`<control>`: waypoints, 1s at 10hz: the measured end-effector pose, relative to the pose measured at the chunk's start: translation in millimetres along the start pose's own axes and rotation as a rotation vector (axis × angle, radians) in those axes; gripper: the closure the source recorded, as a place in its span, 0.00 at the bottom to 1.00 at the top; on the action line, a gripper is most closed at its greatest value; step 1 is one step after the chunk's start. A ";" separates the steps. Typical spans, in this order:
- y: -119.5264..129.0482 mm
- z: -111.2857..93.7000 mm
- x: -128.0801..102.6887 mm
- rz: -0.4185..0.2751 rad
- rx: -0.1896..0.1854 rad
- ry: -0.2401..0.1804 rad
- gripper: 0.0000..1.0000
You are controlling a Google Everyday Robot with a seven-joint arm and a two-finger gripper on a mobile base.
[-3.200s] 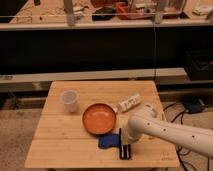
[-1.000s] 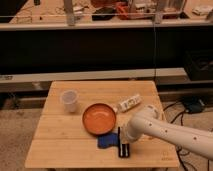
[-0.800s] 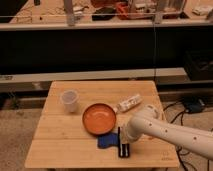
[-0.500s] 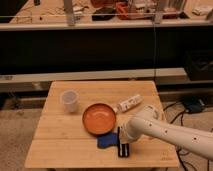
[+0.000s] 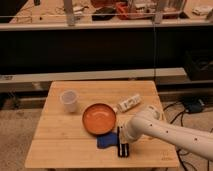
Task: Push the eraser across the table
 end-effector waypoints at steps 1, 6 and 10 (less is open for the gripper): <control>0.1 -1.4 0.4 -0.001 0.000 0.001 1.00; -2.5 -0.5 4.7 0.012 0.012 -0.014 1.00; -5.1 0.6 6.6 0.024 0.020 -0.025 1.00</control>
